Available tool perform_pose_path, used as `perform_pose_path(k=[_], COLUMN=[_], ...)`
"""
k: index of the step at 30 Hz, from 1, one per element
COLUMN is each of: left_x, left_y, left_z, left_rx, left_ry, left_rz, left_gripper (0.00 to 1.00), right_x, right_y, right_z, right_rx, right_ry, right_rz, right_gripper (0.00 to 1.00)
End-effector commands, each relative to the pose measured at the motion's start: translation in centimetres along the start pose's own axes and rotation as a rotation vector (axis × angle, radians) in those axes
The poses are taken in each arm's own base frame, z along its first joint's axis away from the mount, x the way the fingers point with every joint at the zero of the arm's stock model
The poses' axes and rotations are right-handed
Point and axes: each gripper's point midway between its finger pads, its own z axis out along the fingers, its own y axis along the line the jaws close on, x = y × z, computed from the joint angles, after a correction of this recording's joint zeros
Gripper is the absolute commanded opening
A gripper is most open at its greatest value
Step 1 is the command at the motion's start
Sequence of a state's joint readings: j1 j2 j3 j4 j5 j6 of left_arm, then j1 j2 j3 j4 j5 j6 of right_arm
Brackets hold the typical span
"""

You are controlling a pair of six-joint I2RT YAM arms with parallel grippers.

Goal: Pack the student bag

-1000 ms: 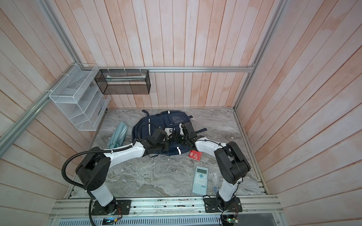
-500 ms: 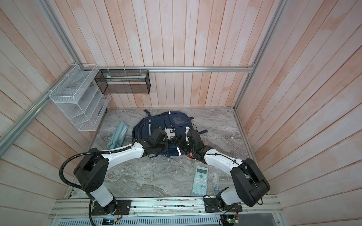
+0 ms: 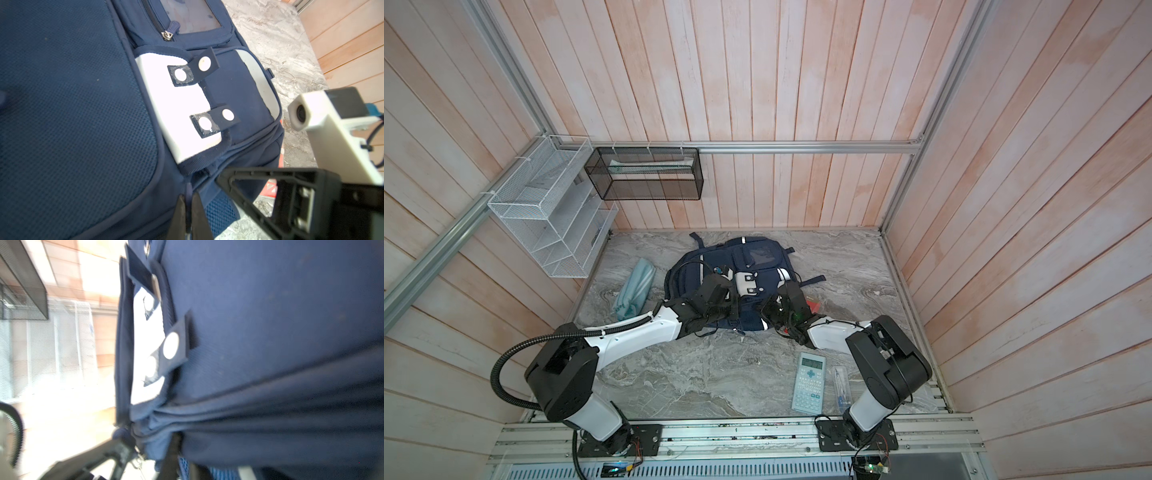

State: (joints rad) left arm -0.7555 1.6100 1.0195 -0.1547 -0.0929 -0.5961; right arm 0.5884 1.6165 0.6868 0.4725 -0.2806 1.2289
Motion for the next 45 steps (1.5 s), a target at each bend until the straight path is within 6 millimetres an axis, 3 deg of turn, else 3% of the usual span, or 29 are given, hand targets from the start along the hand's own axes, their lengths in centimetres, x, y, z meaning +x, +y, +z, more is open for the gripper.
perform_pose_path(k=[1,10,17,21,24,26,27,29,32,35,39,43,45], left_x=[-0.1,1.4,0.7,-0.7,-0.8,-0.7,-0.7,-0.8,-1.5,-1.9,-1.9,-0.4,0.5], left_y=[-1.5,5.0,10.5,11.3,10.2,8.7,7.7,6.3,4.3,2.6,1.1,-1.0,-1.9], left_z=[-2.5,-4.9,-7.2,-9.0,-8.7,-8.2,-7.9,-7.4,-6.9,-6.6,-6.7,-7.2,-7.5], left_rx=[0.085,-0.04,-0.12,-0.134,-0.076,-0.001,0.031,0.057,0.089,0.129,0.163,0.221,0.248], left_ry=[-0.041,-0.099,-0.142,-0.184,-0.173,-0.158,-0.156,-0.149,-0.147,-0.14,-0.134,-0.101,-0.085], left_rz=[-0.019,-0.109,-0.177,-0.167,-0.181,-0.211,-0.219,-0.219,-0.208,-0.199,-0.2,-0.226,-0.24], left_gripper=[0.0,0.0,0.0,0.0,0.0,0.0,0.0,0.0,0.0,0.0,0.0,0.0,0.0], right_x=[-3.2,-5.9,-10.9,-13.9,-14.4,-13.6,-12.7,-10.8,-6.9,-2.3,2.9,4.0,4.0], right_y=[0.7,-1.6,-3.0,-5.6,-5.4,-3.8,-2.5,-1.2,-0.5,0.2,2.1,3.8,3.0], right_z=[-0.3,-1.8,-2.2,-1.5,-0.5,-0.2,-0.3,-1.0,-2.6,-2.9,-1.2,0.3,0.7], right_rx=[-0.022,-0.005,0.063,0.136,0.153,0.144,0.127,0.148,0.148,0.132,0.041,-0.072,-0.018], right_ry=[-0.125,-0.172,-0.177,-0.117,-0.075,-0.044,-0.027,-0.009,0.022,0.07,0.136,0.115,0.103], right_rz=[-0.009,0.021,-0.028,-0.04,-0.084,-0.129,-0.16,-0.183,-0.157,-0.148,-0.138,-0.122,-0.145], right_gripper=[0.0,0.0,0.0,0.0,0.0,0.04,0.2,0.42,0.56,0.58,0.58,0.58,0.56])
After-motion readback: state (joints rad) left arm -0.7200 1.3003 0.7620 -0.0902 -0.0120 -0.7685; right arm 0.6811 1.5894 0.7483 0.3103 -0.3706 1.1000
